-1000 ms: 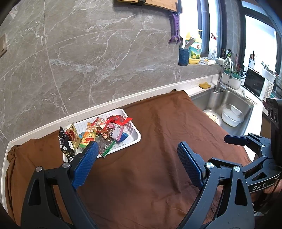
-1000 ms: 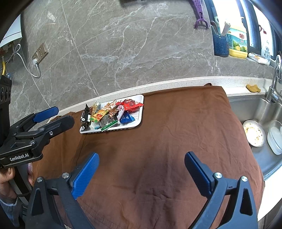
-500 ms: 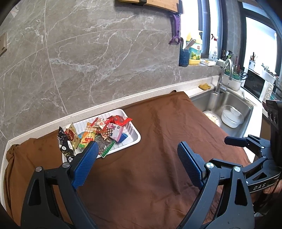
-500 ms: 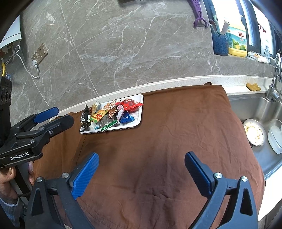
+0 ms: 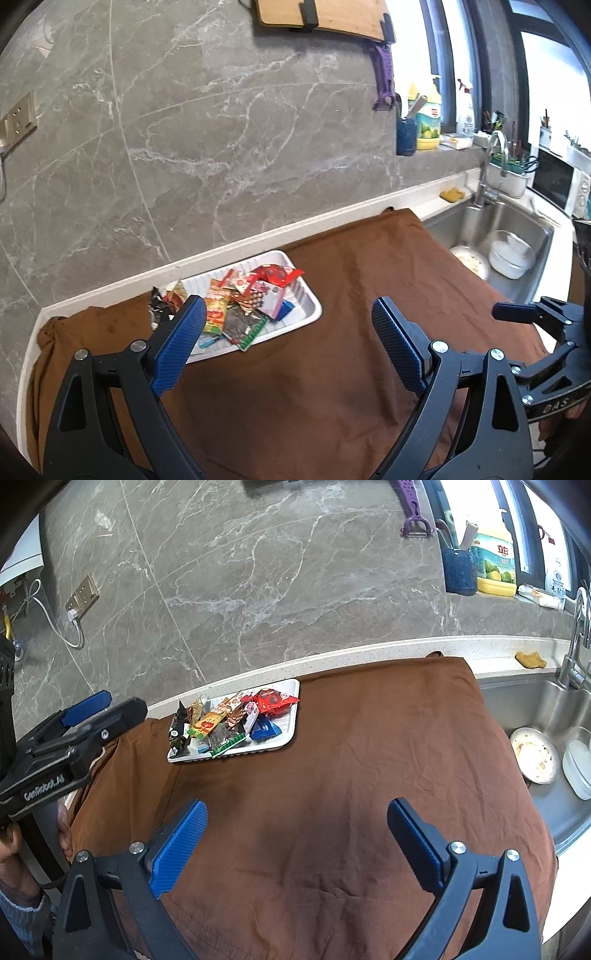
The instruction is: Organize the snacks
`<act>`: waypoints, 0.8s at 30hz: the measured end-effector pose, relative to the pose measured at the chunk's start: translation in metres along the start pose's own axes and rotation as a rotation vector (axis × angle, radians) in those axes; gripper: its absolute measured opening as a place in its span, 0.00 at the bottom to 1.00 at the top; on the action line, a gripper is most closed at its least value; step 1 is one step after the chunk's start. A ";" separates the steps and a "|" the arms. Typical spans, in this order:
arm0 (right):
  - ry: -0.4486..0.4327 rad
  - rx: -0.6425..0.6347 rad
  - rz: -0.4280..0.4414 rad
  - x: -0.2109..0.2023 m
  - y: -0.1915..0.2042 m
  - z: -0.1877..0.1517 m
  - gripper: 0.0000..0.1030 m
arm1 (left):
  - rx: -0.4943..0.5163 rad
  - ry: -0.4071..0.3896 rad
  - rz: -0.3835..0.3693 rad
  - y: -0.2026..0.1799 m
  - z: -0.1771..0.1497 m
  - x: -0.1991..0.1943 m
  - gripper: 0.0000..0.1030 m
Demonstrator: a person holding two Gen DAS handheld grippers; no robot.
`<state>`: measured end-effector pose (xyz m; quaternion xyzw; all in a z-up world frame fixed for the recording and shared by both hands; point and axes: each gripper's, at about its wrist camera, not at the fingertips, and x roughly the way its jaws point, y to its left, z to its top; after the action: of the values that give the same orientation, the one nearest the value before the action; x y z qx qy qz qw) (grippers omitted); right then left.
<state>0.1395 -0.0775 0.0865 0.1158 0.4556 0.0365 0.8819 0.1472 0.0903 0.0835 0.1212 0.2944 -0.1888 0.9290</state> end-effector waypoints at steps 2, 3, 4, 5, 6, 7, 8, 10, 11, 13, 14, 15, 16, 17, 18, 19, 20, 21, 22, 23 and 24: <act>-0.002 0.003 0.000 -0.001 0.000 -0.001 0.98 | 0.010 -0.008 0.032 -0.001 0.002 -0.001 0.88; -0.001 0.005 0.001 -0.001 0.000 -0.001 0.98 | 0.014 -0.016 0.048 -0.002 0.002 -0.001 0.88; -0.001 0.006 0.002 -0.001 0.000 -0.001 0.98 | 0.016 -0.026 0.062 -0.003 0.002 -0.002 0.88; -0.002 0.006 0.000 -0.001 -0.001 -0.001 0.98 | 0.016 -0.032 0.074 -0.003 0.002 -0.003 0.88; -0.002 0.009 0.001 -0.001 0.000 -0.001 0.98 | 0.023 -0.040 0.082 -0.004 0.002 -0.004 0.88; -0.001 0.012 0.003 -0.001 0.000 -0.002 0.98 | 0.035 -0.046 0.097 -0.006 0.002 -0.005 0.88; -0.001 0.014 0.004 -0.001 0.000 -0.003 0.98 | 0.042 -0.047 0.119 -0.007 0.001 -0.005 0.88; 0.001 0.017 0.005 -0.001 0.000 -0.003 0.98 | 0.058 -0.051 0.162 -0.011 0.001 -0.005 0.88; 0.001 0.018 0.006 -0.001 0.000 -0.004 0.98 | 0.055 -0.041 0.176 -0.012 0.000 -0.005 0.88; 0.002 0.021 0.008 -0.001 0.000 -0.004 0.98 | 0.049 -0.019 0.162 -0.013 -0.001 -0.003 0.88; 0.004 0.023 0.008 -0.001 0.000 -0.004 0.98 | 0.047 -0.014 0.152 -0.013 -0.001 -0.001 0.88; 0.004 0.023 0.008 -0.001 0.001 -0.004 0.98 | 0.043 -0.003 0.142 -0.013 -0.003 -0.001 0.88; 0.005 0.024 0.007 -0.001 0.000 -0.004 0.98 | 0.032 0.001 0.130 -0.012 -0.004 -0.001 0.88; 0.007 0.025 0.009 0.000 0.001 -0.004 0.98 | 0.020 0.005 0.136 -0.012 -0.005 -0.001 0.88; 0.007 0.027 0.009 0.000 0.000 -0.004 0.98 | 0.009 0.005 0.164 -0.012 -0.006 -0.002 0.88; 0.008 0.029 0.008 0.000 0.000 -0.005 0.98 | 0.011 0.004 0.177 -0.013 -0.006 -0.002 0.88; 0.009 0.031 0.007 -0.001 0.000 -0.005 0.98 | 0.033 0.015 0.160 -0.015 -0.005 -0.001 0.88; 0.010 0.033 0.008 0.000 0.000 -0.006 0.98 | 0.035 0.024 0.150 -0.015 -0.005 0.000 0.88; 0.010 0.035 0.007 0.000 -0.001 -0.006 0.99 | 0.023 0.025 0.142 -0.014 -0.006 0.001 0.88; 0.011 0.036 0.007 0.000 -0.001 -0.007 0.99 | 0.014 0.021 0.123 -0.012 -0.006 0.000 0.88; 0.012 0.037 0.007 0.001 0.000 -0.007 0.99 | -0.006 0.022 0.082 -0.009 -0.007 0.000 0.88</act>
<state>0.1341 -0.0767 0.0822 0.1332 0.4613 0.0317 0.8766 0.1395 0.0842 0.0774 0.1323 0.2998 -0.1482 0.9331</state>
